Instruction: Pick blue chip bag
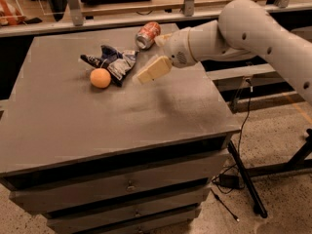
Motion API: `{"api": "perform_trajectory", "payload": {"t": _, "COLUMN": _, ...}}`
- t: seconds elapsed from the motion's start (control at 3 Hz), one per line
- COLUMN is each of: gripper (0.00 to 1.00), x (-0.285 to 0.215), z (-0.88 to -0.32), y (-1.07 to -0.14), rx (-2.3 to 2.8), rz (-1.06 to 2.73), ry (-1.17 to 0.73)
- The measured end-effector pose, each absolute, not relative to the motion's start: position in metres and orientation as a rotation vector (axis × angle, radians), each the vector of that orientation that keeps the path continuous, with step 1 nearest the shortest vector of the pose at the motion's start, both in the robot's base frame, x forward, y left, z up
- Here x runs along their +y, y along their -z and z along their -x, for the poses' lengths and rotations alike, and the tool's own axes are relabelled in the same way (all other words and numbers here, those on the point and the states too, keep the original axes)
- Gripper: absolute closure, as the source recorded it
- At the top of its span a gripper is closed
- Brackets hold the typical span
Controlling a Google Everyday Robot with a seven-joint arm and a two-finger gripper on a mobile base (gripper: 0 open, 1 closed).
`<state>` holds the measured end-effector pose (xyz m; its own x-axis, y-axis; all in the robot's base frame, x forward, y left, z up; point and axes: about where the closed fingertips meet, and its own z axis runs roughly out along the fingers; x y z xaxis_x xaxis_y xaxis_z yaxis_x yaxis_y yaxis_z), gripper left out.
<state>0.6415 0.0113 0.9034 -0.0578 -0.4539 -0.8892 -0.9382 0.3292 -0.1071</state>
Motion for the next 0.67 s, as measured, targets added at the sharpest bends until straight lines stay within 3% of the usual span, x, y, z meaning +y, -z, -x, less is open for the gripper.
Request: {"api": "perform_trajectory", "payload": {"t": 0.67, "gripper": 0.00, "x": 0.055, "z": -0.662, "y": -0.880, "rx": 1.652, "rz": 1.296, "ry": -0.703}}
